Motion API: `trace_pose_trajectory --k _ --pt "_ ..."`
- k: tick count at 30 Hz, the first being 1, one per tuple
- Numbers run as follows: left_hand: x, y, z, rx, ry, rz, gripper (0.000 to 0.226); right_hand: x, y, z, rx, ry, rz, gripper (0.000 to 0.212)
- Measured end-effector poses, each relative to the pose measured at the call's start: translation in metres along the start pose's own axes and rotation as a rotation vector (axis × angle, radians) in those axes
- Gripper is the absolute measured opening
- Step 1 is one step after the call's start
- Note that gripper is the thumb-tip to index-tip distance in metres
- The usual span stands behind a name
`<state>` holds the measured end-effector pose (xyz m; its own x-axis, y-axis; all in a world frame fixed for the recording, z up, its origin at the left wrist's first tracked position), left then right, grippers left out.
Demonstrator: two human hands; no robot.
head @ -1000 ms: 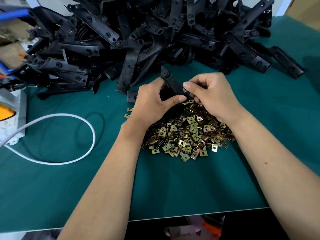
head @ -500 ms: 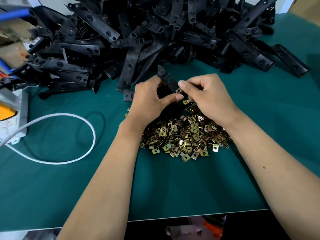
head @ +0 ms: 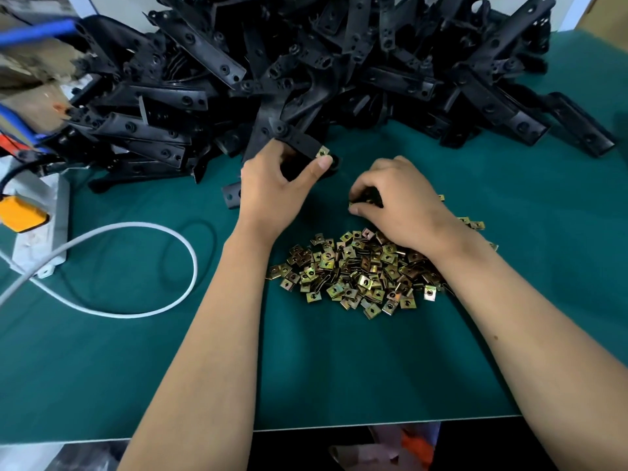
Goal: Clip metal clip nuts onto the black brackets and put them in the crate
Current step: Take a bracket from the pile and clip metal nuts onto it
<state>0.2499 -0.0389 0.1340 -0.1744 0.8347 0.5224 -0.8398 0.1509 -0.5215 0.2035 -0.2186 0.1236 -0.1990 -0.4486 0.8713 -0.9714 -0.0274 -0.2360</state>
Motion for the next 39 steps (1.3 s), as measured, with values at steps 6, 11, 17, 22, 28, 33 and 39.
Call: trace_pose_trajectory --k 6,11,17,22,28,33,39 --pt "-0.011 0.002 0.005 -0.017 0.012 -0.081 0.033 0.006 0.002 -0.005 0.026 -0.032 0.017 0.013" --pt "-0.013 0.004 0.010 -0.037 0.002 -0.096 0.039 0.019 0.003 0.002 -0.041 -0.207 0.075 0.009" --pt "-0.024 0.005 0.020 -0.062 0.026 -0.141 0.047 0.025 0.005 0.020 -0.216 -0.592 0.123 0.018" --pt "-0.025 0.007 0.032 -0.114 0.078 -0.141 0.027 0.017 0.004 0.028 -0.300 -0.728 0.082 0.030" --pt "-0.029 0.010 0.035 -0.136 0.068 -0.177 0.033 0.011 0.002 0.027 -0.324 -0.836 0.014 0.031" --pt "-0.033 0.011 0.040 -0.171 0.077 -0.250 0.053 0.017 0.003 0.023 -0.277 -0.868 0.050 0.024" --pt "-0.039 0.013 0.043 -0.174 0.040 -0.296 0.074 0.022 0.004 0.021 -0.240 -0.816 0.099 0.012"
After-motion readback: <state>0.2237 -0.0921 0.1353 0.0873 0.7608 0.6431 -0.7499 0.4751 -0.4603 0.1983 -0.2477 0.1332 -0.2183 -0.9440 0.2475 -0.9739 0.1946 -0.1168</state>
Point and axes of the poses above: each hand's wrist, its own y-axis away from the middle knuckle, its own x-axis out of the back of the hand, z = x × y, the point moved 10 cm from there along -y, towards the middle knuckle, and after that the axes turned 9 degrees about -x, right-handed, at the moved point
